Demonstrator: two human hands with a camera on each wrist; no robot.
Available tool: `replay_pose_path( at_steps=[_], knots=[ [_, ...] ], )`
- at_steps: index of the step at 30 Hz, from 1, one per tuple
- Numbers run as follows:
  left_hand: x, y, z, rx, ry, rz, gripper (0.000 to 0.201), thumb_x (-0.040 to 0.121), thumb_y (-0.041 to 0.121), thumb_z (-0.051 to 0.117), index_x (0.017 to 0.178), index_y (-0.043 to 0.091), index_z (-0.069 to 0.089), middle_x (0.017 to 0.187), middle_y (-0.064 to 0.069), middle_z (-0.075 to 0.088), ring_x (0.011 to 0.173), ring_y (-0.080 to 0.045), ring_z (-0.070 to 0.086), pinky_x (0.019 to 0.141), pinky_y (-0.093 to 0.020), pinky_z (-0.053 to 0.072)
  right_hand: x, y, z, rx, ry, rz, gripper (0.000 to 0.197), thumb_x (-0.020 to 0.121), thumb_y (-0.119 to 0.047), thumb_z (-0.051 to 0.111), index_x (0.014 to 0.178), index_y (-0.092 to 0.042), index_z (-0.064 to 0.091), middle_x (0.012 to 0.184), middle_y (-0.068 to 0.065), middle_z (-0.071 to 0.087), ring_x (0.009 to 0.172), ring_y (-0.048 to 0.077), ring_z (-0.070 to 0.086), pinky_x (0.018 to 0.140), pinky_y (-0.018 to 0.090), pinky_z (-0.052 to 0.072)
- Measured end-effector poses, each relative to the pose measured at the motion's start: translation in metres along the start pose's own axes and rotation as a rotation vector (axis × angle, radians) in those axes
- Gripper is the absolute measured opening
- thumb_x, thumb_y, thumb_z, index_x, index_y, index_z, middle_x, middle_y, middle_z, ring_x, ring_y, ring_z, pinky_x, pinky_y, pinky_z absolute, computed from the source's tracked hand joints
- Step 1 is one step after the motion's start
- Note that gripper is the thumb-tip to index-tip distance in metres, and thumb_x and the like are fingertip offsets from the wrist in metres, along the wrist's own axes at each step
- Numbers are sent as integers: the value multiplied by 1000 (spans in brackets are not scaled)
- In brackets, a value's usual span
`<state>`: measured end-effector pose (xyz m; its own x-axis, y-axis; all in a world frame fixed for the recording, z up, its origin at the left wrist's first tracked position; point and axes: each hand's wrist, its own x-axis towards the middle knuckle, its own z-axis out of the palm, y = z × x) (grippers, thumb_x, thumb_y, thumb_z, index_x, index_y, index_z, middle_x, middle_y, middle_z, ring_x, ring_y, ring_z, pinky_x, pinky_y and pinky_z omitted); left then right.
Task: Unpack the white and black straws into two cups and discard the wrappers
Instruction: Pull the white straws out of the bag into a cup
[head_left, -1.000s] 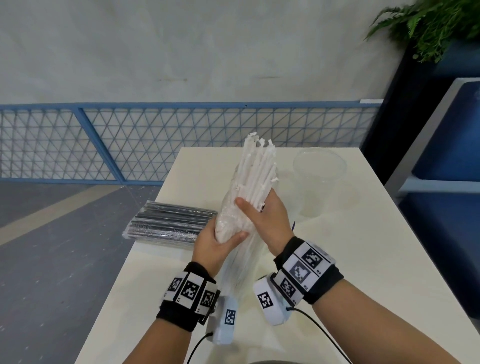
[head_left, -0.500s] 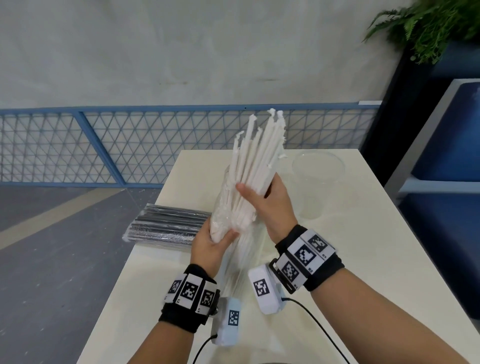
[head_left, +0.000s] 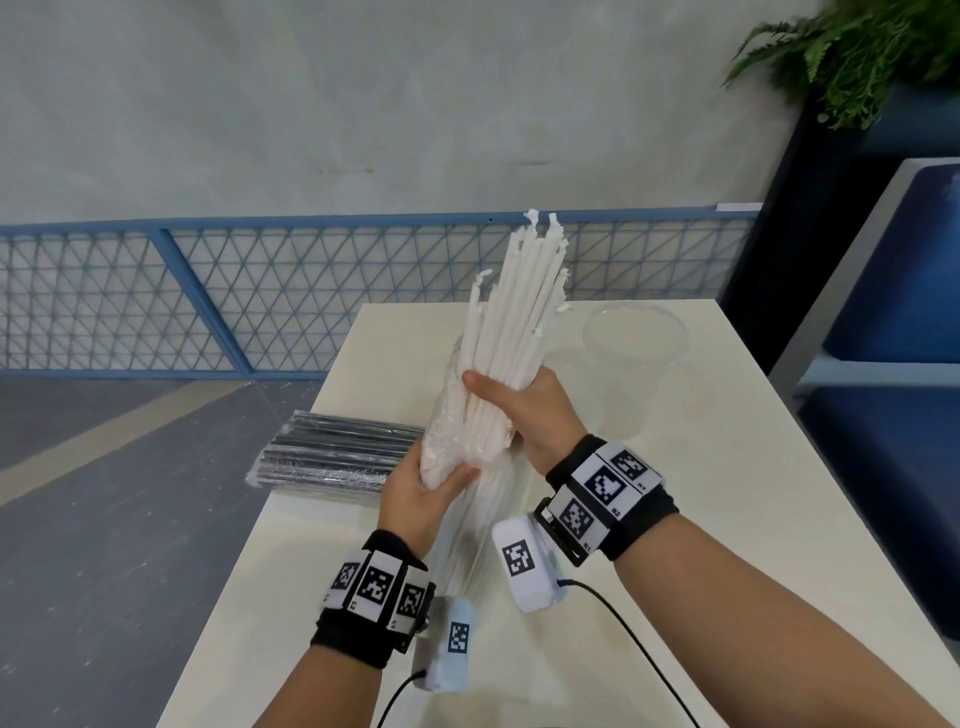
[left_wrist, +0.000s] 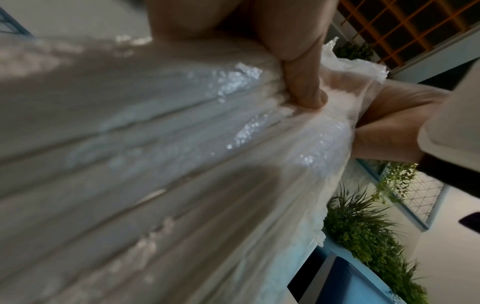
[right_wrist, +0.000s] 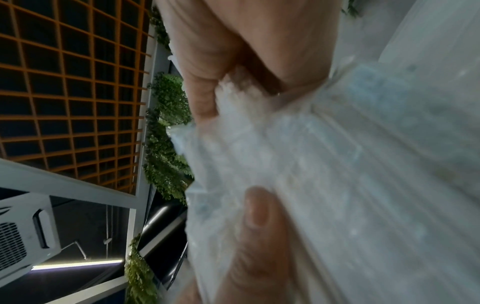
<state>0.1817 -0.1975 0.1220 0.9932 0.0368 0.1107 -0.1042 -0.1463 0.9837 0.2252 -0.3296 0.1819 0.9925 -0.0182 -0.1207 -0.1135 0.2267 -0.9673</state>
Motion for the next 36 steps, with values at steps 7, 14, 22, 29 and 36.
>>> replay_pose_path(
  at_steps=[7,14,22,29,36],
  knots=[
    [1,-3,0,-13,50,-44,36,75,16,72,106,22,57,95,11,65,92,-6,61,81,-22,49,3,-27,-3,189,-9,-133,5,84,-7,64,86,-3,66,80,9,66,76,18,64,72,26,54],
    [2,-1,3,-23,59,-50,29,73,18,73,96,27,58,93,11,65,91,-3,61,76,-20,47,9,-32,-7,145,4,-149,11,78,-6,71,88,-8,66,85,8,68,82,19,66,80,32,55],
    [3,3,2,-16,52,-46,26,74,16,72,90,30,58,89,12,65,86,-1,60,71,-17,46,14,-29,-5,219,120,-88,33,78,-9,72,108,-1,62,100,12,69,93,24,67,83,34,55],
    [3,-1,2,0,83,-64,23,76,13,72,92,25,60,86,11,65,83,-3,61,67,-18,45,19,-39,-10,206,107,-121,9,77,-1,70,75,-8,64,72,7,66,71,20,65,77,36,55],
    [3,4,3,42,54,-33,22,77,16,70,85,30,56,83,15,62,80,3,57,64,-10,45,17,-24,-11,178,44,-104,17,79,-6,70,95,-8,65,93,8,69,89,22,67,83,34,55]
  ],
)
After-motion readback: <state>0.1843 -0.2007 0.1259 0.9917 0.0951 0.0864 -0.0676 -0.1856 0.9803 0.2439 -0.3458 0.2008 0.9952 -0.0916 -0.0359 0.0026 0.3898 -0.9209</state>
